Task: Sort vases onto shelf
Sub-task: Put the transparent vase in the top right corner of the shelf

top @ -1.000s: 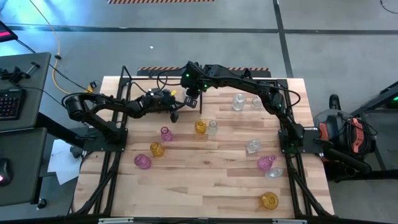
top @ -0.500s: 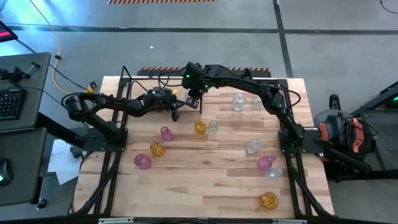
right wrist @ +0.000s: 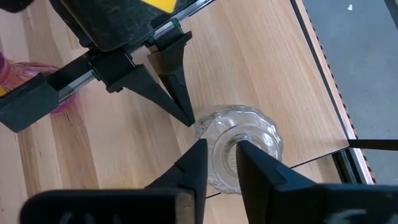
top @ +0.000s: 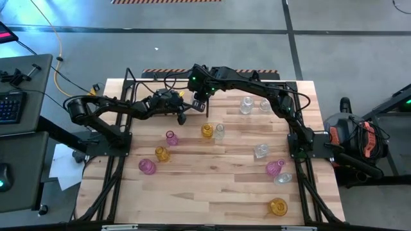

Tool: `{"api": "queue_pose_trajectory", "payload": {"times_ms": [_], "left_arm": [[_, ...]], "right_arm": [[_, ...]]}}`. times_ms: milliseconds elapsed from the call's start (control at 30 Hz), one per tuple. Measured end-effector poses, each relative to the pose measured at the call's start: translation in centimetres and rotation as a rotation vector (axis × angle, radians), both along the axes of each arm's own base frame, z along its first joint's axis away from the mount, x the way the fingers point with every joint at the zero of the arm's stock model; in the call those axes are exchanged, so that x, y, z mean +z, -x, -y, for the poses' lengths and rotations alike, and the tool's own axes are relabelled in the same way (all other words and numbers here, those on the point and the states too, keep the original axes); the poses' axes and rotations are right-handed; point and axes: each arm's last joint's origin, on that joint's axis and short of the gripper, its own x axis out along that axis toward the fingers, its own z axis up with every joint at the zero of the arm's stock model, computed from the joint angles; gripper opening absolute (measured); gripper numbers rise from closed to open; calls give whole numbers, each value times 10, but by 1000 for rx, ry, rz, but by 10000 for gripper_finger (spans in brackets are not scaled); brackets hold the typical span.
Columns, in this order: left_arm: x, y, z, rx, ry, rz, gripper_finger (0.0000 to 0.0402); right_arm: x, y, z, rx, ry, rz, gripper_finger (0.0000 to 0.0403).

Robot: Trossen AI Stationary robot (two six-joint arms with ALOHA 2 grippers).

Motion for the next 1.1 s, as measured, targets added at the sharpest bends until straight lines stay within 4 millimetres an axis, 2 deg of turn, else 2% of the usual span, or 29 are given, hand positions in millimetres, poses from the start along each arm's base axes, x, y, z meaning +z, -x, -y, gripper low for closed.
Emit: {"api": "queue_pose_trajectory", "payload": {"times_ms": [367, 800, 1100], "left_arm": [[-1, 0, 0, 1, 10, -4, 0], [-1, 1, 0, 1, 16, -9, 0], [-1, 1, 0, 1, 18, -11, 0]], "right_arm": [[0, 0, 0, -1, 2, 5, 105], [0, 0, 2, -35, 65, -17, 106], [4, -5, 3, -28, 92, 40, 106]]}}
